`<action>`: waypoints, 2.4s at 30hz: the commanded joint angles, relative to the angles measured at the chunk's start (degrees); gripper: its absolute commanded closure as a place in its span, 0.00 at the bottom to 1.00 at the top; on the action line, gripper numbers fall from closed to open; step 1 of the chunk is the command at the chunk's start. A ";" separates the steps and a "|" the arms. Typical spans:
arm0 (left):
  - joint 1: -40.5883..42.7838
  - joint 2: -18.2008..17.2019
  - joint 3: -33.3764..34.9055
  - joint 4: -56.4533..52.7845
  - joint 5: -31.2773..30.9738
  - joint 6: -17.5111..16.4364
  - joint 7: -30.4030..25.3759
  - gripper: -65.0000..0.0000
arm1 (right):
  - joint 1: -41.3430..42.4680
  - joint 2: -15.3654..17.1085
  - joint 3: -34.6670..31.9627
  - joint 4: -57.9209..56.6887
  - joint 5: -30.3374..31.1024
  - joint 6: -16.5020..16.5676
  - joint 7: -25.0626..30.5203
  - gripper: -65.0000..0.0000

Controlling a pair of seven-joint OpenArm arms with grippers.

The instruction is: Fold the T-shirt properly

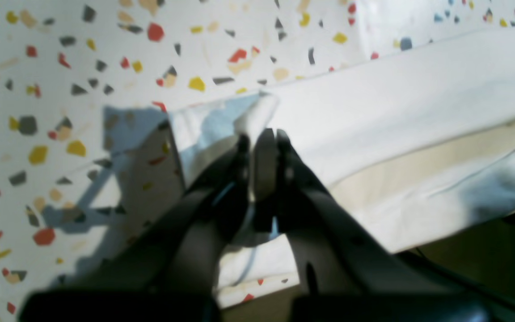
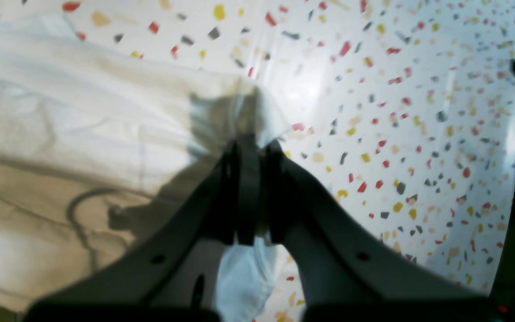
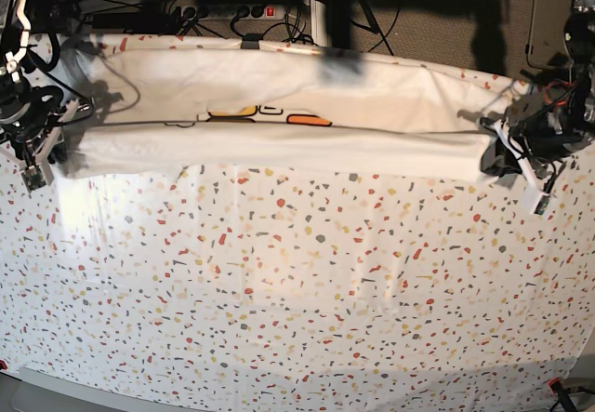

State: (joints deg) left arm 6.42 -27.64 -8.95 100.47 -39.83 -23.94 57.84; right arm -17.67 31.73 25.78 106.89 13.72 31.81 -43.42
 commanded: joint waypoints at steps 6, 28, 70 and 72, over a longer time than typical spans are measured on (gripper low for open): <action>0.39 -0.94 -0.44 0.90 -0.63 -0.02 -0.90 1.00 | -2.38 1.11 0.55 1.01 0.26 -0.50 0.15 1.00; 0.39 -0.81 -0.44 0.90 2.34 -0.04 -3.58 0.59 | -0.52 1.14 0.55 0.17 2.45 -5.57 10.16 0.41; 0.24 3.85 -0.42 0.90 1.92 -0.09 -5.20 0.59 | 30.03 1.31 0.44 -40.48 34.18 8.19 -20.41 1.00; 0.24 3.85 -0.42 0.90 1.92 -0.09 -5.20 0.59 | 29.88 1.31 0.44 -40.48 39.41 8.19 -24.24 1.00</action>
State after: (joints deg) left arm 7.33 -23.00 -8.93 100.47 -37.10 -23.94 53.95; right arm 11.11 31.59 25.85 65.52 52.51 39.53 -68.58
